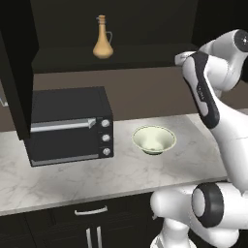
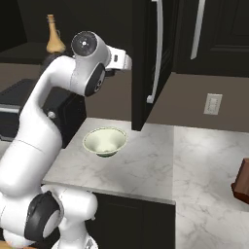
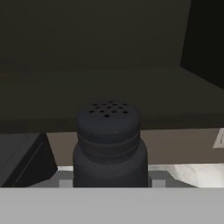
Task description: Retrieve the bottle and the shaker from the cabinet and place them next to the mixing bowl on the counter. Then add garlic from the fridge to the mixing bowl.
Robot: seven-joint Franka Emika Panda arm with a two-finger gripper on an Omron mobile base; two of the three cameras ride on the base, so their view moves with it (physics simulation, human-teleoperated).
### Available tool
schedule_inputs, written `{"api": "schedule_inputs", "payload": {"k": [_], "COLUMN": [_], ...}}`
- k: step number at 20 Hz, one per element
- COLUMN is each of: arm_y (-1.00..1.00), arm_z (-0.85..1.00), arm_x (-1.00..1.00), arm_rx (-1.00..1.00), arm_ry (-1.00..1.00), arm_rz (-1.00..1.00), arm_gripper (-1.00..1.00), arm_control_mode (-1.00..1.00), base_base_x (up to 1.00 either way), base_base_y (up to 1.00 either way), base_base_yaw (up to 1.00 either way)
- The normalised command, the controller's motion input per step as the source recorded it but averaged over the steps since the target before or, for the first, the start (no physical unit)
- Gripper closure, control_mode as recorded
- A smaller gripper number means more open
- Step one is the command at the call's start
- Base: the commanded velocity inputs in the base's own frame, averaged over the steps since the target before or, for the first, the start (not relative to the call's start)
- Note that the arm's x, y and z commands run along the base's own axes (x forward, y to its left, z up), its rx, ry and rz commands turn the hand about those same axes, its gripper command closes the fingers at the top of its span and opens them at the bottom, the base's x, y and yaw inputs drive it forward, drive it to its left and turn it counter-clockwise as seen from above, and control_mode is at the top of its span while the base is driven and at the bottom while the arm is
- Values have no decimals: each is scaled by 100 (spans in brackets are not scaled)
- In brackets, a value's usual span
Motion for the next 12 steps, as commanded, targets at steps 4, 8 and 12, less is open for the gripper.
{"api": "schedule_inputs", "payload": {"k": [4,8,12], "arm_y": [23,9,1], "arm_z": [0,-8,-30], "arm_x": [-99,-84,-39], "arm_rx": [0,0,0], "arm_ry": [0,1,6], "arm_rz": [0,0,-1], "arm_gripper": [100,100,100], "arm_control_mode": [-100,-100,-100], "base_base_x": [0,0,0], "base_base_y": [0,0,0], "base_base_yaw": [0,0,0]}}
